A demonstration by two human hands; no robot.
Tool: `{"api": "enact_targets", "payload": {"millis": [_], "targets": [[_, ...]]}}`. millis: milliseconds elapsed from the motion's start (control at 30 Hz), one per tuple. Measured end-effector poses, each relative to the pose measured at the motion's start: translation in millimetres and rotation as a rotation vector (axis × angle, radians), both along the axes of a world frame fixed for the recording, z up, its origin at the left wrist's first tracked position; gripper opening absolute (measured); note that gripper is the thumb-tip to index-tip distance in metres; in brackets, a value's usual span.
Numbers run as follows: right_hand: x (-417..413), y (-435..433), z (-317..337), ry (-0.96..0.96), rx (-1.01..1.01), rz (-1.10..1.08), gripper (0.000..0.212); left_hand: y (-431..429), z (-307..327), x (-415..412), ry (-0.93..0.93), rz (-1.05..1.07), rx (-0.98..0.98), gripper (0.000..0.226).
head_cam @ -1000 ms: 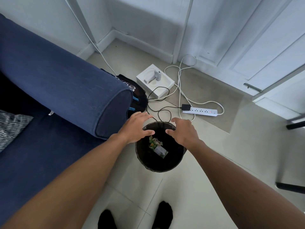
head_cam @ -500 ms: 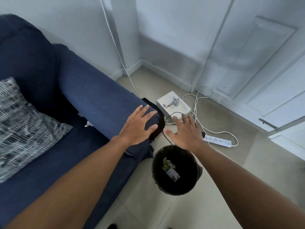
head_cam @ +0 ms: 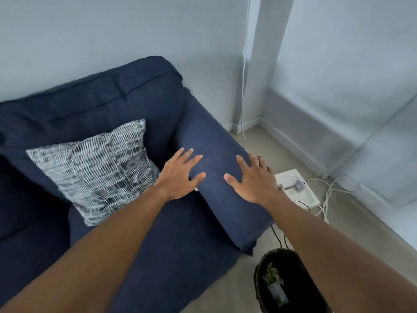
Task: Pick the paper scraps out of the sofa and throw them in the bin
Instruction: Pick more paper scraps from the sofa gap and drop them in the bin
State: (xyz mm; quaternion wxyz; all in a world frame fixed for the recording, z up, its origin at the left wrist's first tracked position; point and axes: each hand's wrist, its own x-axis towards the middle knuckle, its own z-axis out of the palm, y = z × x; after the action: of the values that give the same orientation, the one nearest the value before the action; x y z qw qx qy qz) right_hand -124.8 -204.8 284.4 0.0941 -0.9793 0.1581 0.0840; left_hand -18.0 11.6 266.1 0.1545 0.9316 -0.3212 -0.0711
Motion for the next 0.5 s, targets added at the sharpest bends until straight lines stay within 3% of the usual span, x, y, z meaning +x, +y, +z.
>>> {"api": "enact_targets", "payload": {"millis": [267, 500], "targets": [[87.2, 78.2, -25.4, 0.042, 0.029, 0.114, 0.077, 75.6, -36.0, 65.1, 0.045, 0.091, 0.055, 0.069], [140.6, 112.6, -87.3, 0.147, 0.012, 0.168, 0.075, 85.6, -95.1, 111.5, 0.144, 0.084, 0.068, 0.069]]}}
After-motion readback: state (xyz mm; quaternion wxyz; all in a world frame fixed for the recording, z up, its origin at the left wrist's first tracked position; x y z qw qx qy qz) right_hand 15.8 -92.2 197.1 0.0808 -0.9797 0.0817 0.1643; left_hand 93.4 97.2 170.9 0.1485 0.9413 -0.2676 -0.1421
